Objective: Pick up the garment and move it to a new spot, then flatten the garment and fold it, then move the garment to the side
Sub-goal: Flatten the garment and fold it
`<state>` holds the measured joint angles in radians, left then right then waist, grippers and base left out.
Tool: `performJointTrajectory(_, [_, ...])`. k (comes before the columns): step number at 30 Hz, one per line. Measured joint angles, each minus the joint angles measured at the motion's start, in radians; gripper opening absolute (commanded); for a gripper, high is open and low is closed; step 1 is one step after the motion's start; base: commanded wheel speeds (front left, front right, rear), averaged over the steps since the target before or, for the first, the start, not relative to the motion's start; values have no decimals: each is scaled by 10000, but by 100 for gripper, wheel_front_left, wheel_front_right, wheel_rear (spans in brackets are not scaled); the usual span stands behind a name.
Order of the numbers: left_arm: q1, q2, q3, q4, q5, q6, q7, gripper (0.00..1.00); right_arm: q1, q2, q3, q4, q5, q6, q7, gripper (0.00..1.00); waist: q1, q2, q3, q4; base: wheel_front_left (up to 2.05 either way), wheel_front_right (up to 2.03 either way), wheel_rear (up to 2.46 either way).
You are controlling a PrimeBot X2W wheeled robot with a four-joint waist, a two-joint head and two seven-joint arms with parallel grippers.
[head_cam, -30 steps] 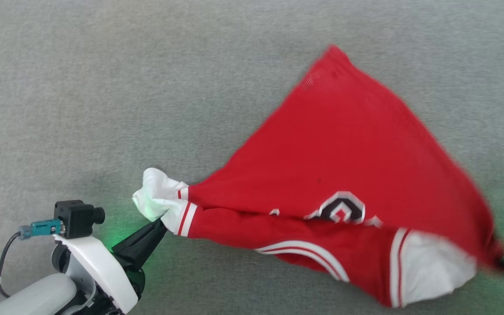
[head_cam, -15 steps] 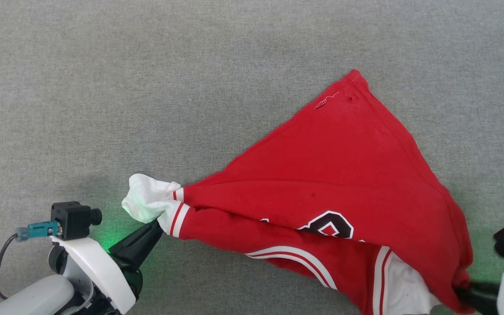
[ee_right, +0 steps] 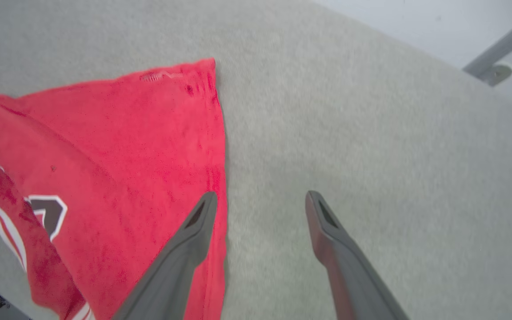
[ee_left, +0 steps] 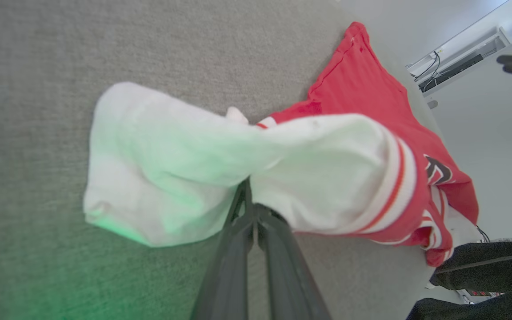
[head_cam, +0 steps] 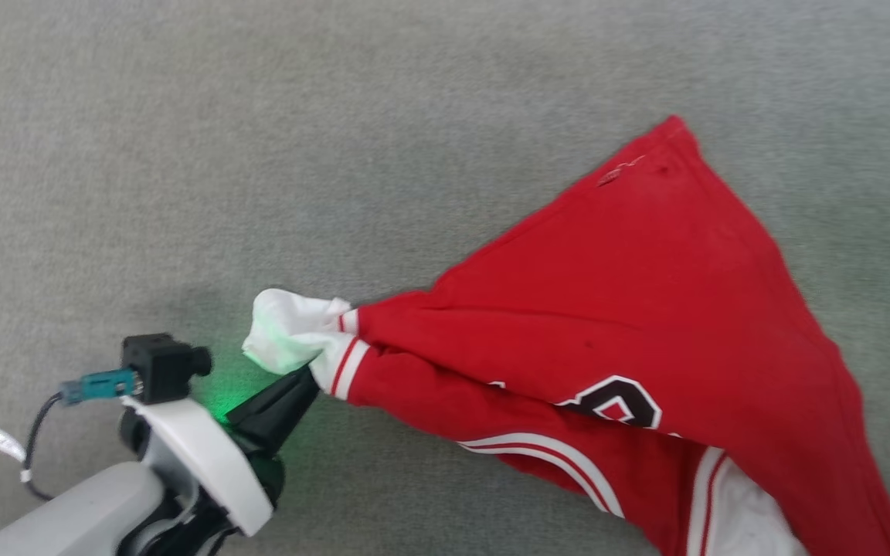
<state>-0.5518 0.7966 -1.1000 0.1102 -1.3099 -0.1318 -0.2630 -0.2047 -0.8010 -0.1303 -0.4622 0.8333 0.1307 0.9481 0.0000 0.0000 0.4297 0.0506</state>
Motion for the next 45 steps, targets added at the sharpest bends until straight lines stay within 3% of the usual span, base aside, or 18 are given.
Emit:
performJointTrajectory(10, [-729,-740,-146,82,224,0,-2,0,-4748,750,3843,3294,-721,0,435,100,0,0,823,798,0,0,0])
performJointTrajectory(15, [-979,-997,-228,123,253,-2,-13,0,-5842,742,5563,4681,-894,0,644,100,0,0,1160,1162,0,0,0])
performJointTrajectory(20, [-1058,-1149,-290,176,263,-2,-15,0,-6324,462,6364,5181,-642,-2,704,100,0,0,1265,1377,0,0,0])
performJointTrajectory(21, [-1063,-1183,-303,192,263,-2,-17,0,-6410,397,6529,5246,-533,-2,725,69,0,1,1263,1404,0,0,0])
performJointTrajectory(22, [-1068,-1210,-313,219,261,-2,-17,0,-6487,336,6658,5296,-407,-2,715,45,0,1,1249,1420,0,0,0])
performJointTrajectory(23, [-1069,-1229,-322,244,255,-2,-17,0,-6513,313,6761,5352,-305,-2,608,0,0,0,1231,1425,0,0,0])
performJointTrajectory(32, [-1174,-974,-583,322,58,-2,-12,0,-6894,683,7068,6450,-115,2,-1367,0,0,0,808,1176,0,0,0])
performJointTrajectory(45, [-2264,159,-848,61,-82,-4,460,0,-7984,1534,5820,8736,-63,42,-4088,0,0,0,147,180,0,0,0])
